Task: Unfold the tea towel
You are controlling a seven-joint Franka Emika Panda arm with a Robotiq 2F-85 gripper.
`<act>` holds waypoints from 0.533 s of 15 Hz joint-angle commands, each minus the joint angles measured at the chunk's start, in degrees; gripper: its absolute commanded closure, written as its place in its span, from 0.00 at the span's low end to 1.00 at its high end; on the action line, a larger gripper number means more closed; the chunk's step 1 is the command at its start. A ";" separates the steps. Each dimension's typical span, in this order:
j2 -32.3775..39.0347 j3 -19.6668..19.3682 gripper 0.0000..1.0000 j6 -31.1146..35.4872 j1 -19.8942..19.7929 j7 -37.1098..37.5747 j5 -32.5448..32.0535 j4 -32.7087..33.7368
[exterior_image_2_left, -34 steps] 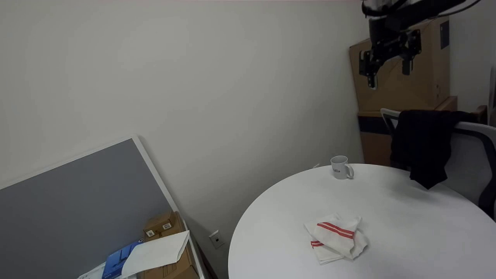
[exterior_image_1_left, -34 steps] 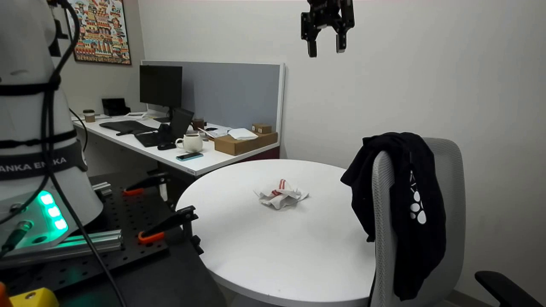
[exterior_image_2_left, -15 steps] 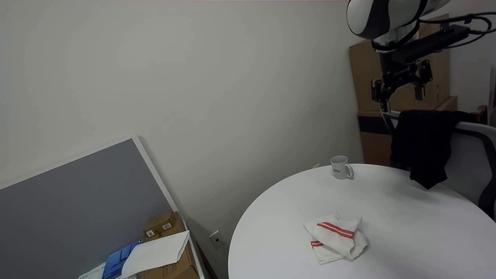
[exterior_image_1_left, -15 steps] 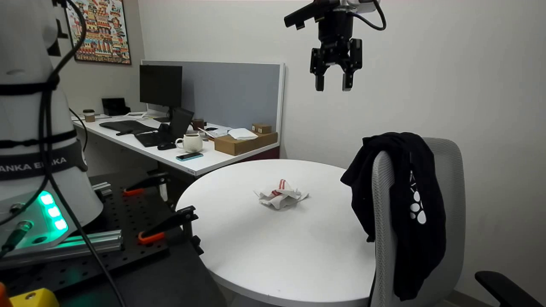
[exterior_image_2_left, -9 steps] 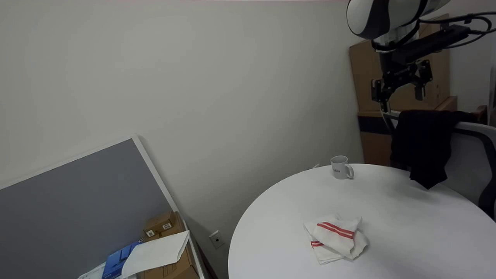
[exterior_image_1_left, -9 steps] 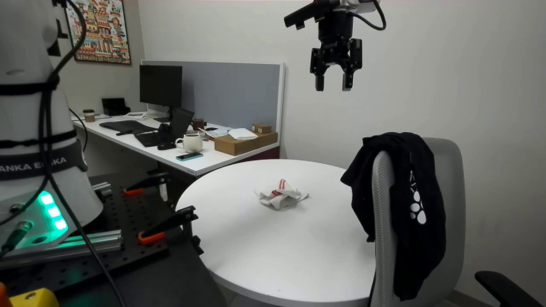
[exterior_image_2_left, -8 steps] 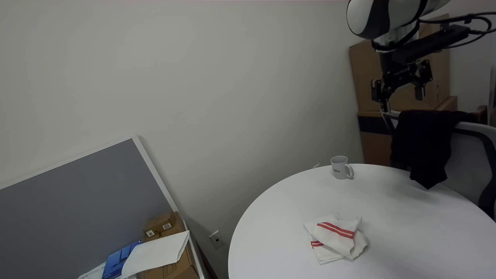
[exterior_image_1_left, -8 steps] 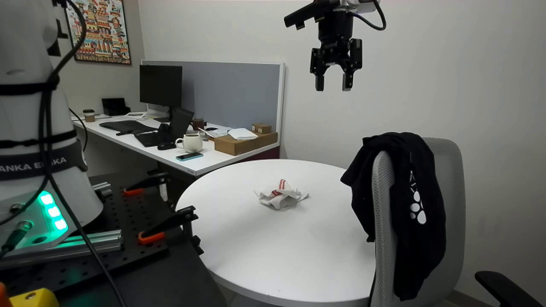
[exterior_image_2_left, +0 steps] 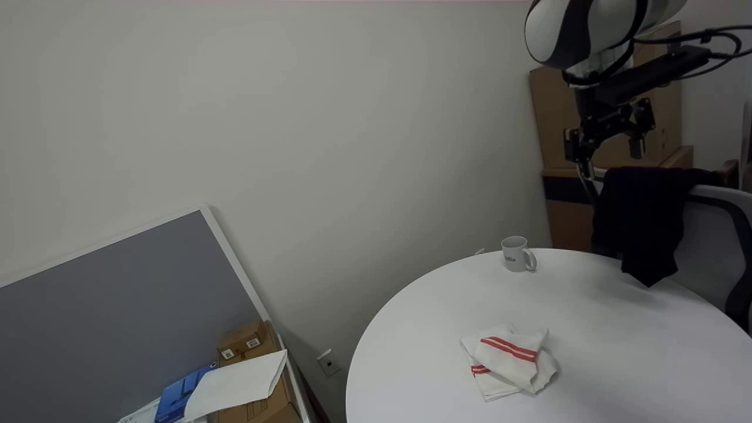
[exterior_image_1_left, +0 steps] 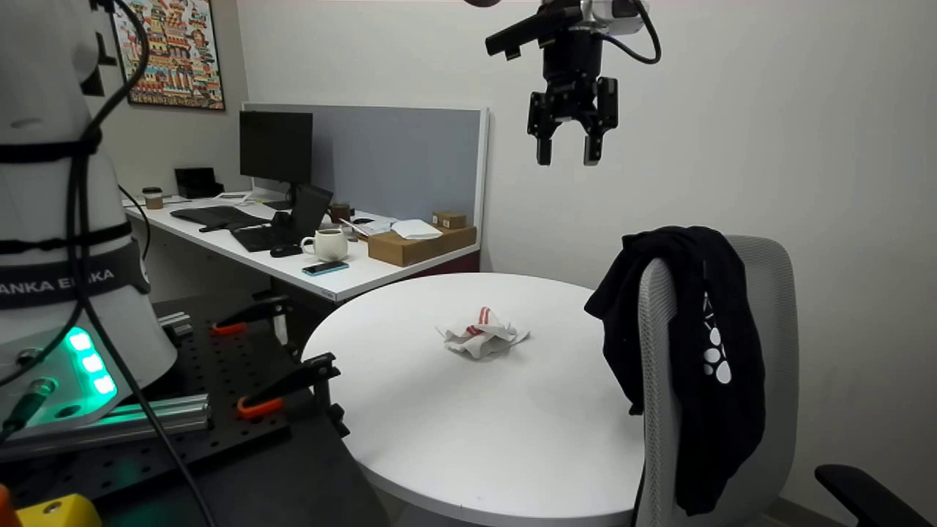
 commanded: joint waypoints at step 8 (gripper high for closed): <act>20.96 5.50 0.00 12.83 6.19 6.32 1.49 7.13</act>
